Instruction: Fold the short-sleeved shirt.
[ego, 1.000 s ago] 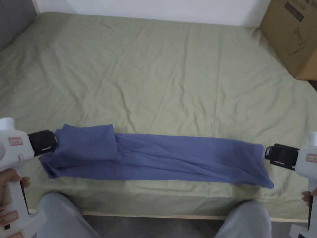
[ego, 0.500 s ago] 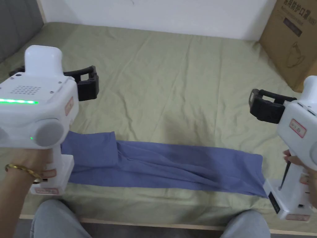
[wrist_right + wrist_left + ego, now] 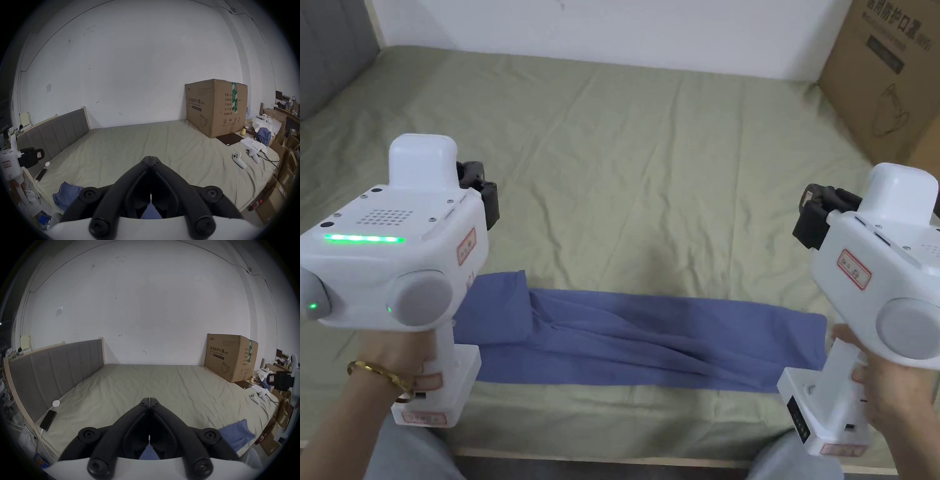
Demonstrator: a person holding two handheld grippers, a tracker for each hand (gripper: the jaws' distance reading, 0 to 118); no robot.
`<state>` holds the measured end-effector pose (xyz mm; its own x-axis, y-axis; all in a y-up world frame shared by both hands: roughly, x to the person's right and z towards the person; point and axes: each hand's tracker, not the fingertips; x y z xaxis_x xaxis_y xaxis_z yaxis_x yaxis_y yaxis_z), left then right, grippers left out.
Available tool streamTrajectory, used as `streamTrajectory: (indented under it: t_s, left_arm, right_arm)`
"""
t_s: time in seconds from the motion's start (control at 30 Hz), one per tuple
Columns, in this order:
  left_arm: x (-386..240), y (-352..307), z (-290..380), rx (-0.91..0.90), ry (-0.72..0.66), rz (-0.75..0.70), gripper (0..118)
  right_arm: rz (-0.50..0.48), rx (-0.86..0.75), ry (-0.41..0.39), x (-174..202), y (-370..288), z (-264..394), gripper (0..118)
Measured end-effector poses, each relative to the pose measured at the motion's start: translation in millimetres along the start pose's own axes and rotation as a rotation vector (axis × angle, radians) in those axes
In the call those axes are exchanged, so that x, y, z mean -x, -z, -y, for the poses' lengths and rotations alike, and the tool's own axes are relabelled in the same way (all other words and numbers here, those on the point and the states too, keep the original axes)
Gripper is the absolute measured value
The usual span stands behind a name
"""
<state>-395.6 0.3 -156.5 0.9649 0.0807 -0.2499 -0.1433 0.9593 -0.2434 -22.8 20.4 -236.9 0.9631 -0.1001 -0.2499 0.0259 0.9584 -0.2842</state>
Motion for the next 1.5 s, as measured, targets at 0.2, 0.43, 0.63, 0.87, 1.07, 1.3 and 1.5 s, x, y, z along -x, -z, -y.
streamTrajectory:
  t_s: [0.2, 0.43, 0.63, 0.87, 1.07, 1.3, 1.5]
  left_arm:
    - [62, 24, 4, 0.210, -0.247, 0.030, 117]
    - [173, 53, 68, 0.494, -0.552, 0.033, 116]
    - [210, 51, 131, 0.605, -0.787, 0.017, 116]
    - [193, 57, 158, 0.639, -0.867, 0.108, 115]
    - [169, 71, 153, 0.696, -0.741, 0.121, 77]
    - [151, 66, 132, 0.682, -0.630, -0.001, 8]
    - [92, 42, 65, 0.596, -0.358, 0.018, 8]
  right_arm:
    - [-0.002, 0.040, -0.052, -2, 5, 3, 0]
    - [0.023, 0.097, -0.085, -3, 19, 4, 0]
    - [0.034, 0.142, -0.078, 3, 36, 12, 0]
    - [0.021, 0.190, -0.096, 17, 45, 22, 0]
    - [0.017, 0.210, -0.116, 20, 44, 28, 0]
    - [0.018, 0.219, -0.104, 14, 37, 33, 0]
    - [0.028, 0.209, -0.091, 1, 28, 31, 0]
